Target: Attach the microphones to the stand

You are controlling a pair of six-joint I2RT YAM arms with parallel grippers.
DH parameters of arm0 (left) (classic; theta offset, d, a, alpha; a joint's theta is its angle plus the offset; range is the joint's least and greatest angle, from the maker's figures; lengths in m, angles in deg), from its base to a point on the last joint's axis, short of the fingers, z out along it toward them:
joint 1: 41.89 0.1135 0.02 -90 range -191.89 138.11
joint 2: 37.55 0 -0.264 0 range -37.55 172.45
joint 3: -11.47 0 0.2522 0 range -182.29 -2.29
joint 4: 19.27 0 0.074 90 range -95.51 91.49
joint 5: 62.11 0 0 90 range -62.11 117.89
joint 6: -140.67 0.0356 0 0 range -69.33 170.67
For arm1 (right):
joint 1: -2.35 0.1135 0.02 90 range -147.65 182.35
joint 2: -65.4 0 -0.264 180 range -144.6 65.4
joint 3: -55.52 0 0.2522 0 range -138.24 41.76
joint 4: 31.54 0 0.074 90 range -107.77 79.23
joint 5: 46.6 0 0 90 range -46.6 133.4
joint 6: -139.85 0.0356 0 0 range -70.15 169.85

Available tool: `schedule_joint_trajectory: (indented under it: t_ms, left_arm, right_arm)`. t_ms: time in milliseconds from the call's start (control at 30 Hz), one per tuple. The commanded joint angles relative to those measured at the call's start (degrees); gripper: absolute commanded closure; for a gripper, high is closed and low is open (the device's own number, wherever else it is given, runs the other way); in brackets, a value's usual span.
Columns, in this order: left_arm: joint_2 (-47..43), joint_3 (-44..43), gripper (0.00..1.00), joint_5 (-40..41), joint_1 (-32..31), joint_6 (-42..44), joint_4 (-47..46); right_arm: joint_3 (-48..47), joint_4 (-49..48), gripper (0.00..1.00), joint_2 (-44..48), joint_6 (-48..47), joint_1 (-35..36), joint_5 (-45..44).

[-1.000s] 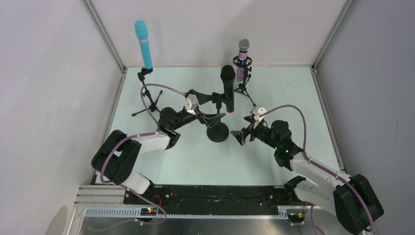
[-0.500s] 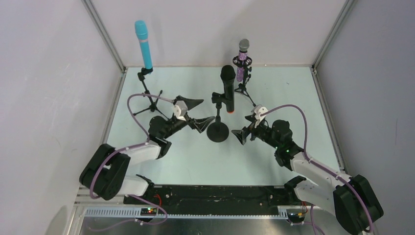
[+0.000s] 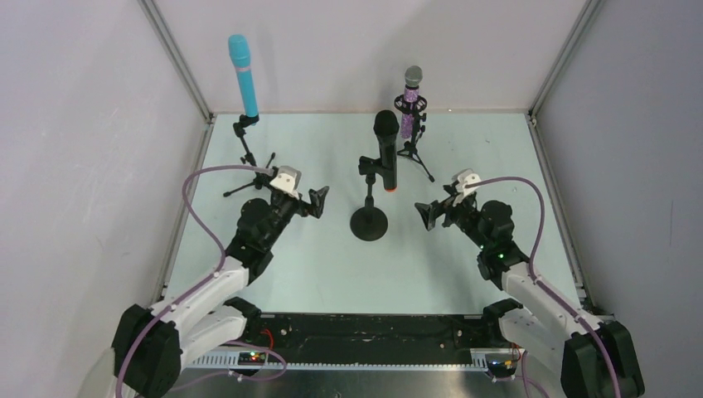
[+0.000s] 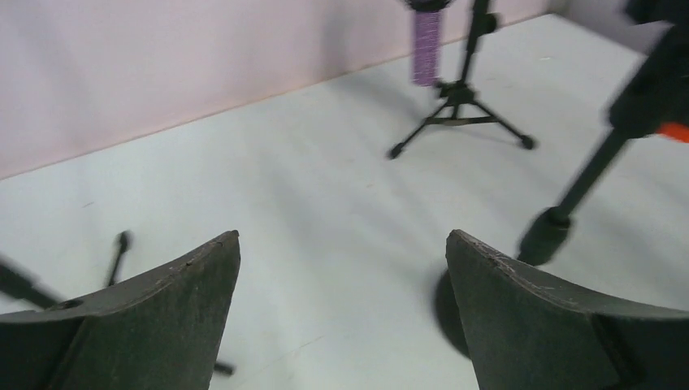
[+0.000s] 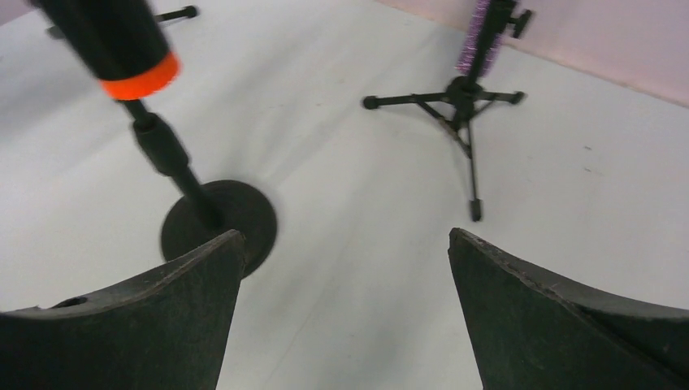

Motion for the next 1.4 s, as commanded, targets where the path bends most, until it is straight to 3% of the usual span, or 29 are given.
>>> schedule_joint_trajectory:
  t_ms: [0,133,267,433,533,700,867,900,1033,1100,1233,1367]
  left_arm:
    - [-4.2,-0.3,0.00,17.8,0.7,6.3,8.1]
    - [-4.1,2.2,0.00,23.1,3.3,6.1,8.6]
    - [-1.1,4.0,0.00,24.8,7.2,5.5,6.6]
    - [1.3,11.1,0.00,23.9,12.6,3.1,-11.1]
    - [2.2,12.7,0.00,19.7,15.8,0.7,-12.7]
    - [2.3,16.9,0.00,20.0,16.4,0.0,-20.1]
    - [1.7,17.8,0.00,19.8,16.4,0.3,-21.0]
    - [0.2,18.5,0.00,19.7,16.4,0.8,-21.2]
    - [-7.8,21.0,0.00,20.3,16.4,0.7,-20.0]
    - [-7.2,20.5,0.00,20.2,16.5,0.7,-20.0]
    - [-4.4,20.8,0.00,18.5,16.6,0.6,-21.3]
    - [-0.6,25.3,0.00,19.0,16.6,0.1,-32.3]
  right_arm:
    - [1.3,3.1,0.01,3.6,-0.6,-3.1,-7.1]
    - [5.1,2.2,0.00,5.4,-1.6,-6.4,-13.4]
    - [12.8,-5.6,0.00,6.3,-0.3,-8.4,-21.6]
    - [16.9,-16.0,0.01,2.9,2.1,-12.3,-16.5]
    - [16.9,-20.6,0.01,-1.3,2.2,-15.0,-14.9]
    - [16.8,-31.2,0.03,-9.9,4.6,-20.8,-10.6]
    - [19.6,-56.2,0.03,-26.0,8.4,-24.2,-9.4]
    - [20.3,-57.6,0.03,-27.2,8.8,-24.9,-8.6]
    - [19.4,-50.7,0.01,-24.6,9.1,-25.3,-8.4]
    - [18.8,-52.4,0.01,-25.8,9.2,-25.3,-8.1]
    - [16.7,-46.5,0.01,-24.4,10.0,-25.4,-10.7]
    - [16.6,-46.3,0.01,-24.7,9.7,-25.5,-9.4]
